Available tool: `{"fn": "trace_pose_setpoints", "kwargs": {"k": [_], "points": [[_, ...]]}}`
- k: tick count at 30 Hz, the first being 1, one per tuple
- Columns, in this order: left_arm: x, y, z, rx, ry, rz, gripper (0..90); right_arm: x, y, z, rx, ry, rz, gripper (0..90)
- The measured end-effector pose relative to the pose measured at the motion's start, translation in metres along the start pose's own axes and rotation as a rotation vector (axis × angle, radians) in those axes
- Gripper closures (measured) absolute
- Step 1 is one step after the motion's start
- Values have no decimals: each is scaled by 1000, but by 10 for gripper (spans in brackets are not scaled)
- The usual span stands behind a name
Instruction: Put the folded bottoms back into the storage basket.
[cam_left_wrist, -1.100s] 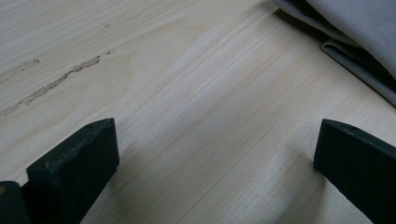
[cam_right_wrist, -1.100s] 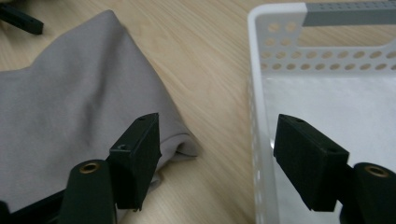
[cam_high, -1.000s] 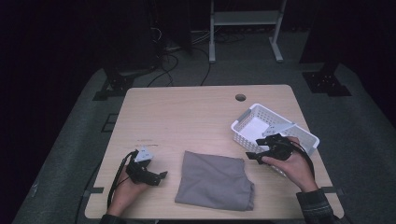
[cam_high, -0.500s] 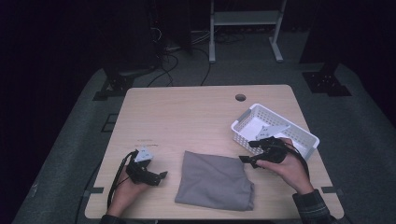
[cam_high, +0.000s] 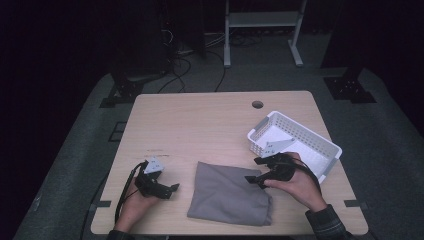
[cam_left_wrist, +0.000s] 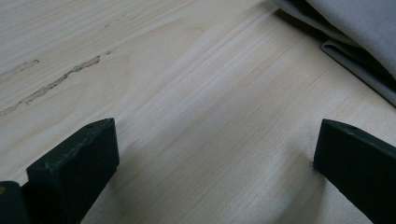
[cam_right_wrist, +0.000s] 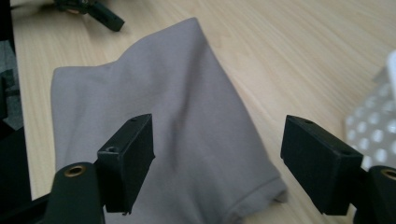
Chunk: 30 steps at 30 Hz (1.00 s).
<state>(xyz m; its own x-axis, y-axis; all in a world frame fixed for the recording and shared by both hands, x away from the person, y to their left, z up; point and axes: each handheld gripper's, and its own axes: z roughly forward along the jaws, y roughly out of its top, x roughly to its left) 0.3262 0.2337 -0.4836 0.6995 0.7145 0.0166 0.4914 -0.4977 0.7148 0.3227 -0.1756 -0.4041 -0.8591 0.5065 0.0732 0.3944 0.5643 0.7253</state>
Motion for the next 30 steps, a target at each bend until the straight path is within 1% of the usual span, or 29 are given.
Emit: {"fn": "trace_pose_setpoints", "kwargs": {"k": [1, 5, 10, 19, 20, 23, 26, 27, 30], "points": [[0, 0, 0, 0, 0, 0, 0, 4, 1, 4, 10, 11, -4, 223], [0, 0, 0, 0, 0, 0, 0, 11, 3, 12, 33, 31, -22, 182], [0, 0, 0, 0, 0, 0, 0, 20, 4, 21, 55, 57, -40, 160], [0, 0, 0, 0, 0, 0, 0, 32, 3, 36, 89, 80, -76, 121], [0, 0, 0, 0, 1, 3, 0, 33, 3, 37, 93, 86, -68, 108], [0, 0, 0, 0, 1, 3, 0, 36, 2, 43, 98, 94, -71, 98], [0, 0, 0, 0, 0, 1, 0, 40, 1, 48, 105, 90, -88, 95], [0, 0, 0, 0, 0, 1, 0, 41, 1, 50, 108, 95, -88, 95], [0, 0, 0, 0, 0, 1, 0, 44, 0, 55, 117, 105, -108, 94]]}}
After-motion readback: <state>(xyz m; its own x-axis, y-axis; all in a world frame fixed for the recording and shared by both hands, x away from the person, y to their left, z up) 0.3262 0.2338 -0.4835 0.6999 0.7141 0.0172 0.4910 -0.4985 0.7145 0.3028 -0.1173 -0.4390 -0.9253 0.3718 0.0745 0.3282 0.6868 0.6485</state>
